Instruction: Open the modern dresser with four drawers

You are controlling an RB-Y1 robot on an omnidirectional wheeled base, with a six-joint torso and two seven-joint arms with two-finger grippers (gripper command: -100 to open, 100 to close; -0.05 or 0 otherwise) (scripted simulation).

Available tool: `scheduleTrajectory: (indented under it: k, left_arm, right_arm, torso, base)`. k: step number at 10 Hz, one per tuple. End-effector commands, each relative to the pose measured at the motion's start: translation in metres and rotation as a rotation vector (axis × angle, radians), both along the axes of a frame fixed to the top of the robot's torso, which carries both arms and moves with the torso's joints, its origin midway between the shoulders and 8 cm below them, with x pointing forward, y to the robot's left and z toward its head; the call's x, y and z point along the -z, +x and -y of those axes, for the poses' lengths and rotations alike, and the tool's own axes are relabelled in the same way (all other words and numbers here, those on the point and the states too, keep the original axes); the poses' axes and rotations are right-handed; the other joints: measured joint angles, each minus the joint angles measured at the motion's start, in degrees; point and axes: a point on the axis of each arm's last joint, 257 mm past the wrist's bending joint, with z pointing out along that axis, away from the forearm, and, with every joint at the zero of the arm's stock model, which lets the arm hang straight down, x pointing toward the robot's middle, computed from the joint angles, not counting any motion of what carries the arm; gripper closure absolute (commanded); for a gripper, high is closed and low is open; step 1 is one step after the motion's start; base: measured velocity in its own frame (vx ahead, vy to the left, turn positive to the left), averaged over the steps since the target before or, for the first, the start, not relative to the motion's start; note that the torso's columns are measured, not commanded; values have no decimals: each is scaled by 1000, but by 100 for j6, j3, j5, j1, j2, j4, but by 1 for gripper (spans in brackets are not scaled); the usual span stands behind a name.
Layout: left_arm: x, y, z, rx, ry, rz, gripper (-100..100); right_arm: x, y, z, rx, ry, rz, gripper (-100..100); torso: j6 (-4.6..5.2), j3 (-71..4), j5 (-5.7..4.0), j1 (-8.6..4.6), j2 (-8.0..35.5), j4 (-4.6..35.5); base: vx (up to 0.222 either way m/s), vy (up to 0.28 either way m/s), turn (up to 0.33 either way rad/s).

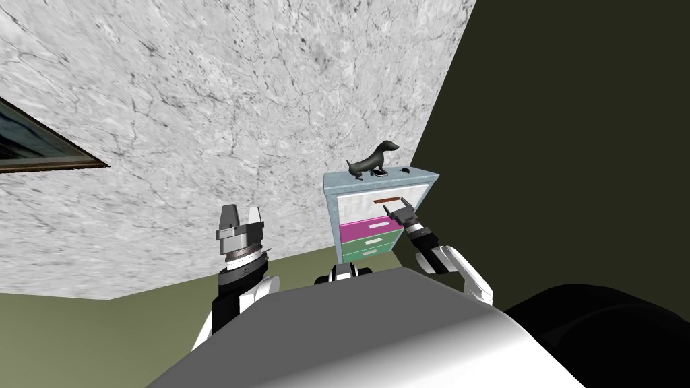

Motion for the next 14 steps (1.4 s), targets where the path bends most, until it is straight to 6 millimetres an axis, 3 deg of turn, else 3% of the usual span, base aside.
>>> scheduleTrajectory:
  k: [1,14]
  left_arm:
    - [0,0,0,0,0,0,0]
    - [0,0,0,0,0,0,0]
  right_arm:
    - [6,2,8,32,-111,-12,-100]
    - [33,18,73,229,-877,-83,-100]
  torso:
    - [0,2,-2,-2,3,1]
    - [0,0,-1,-1,-1,0]
  base:
    - [-1,68,-4]
    - [3,98,-6]
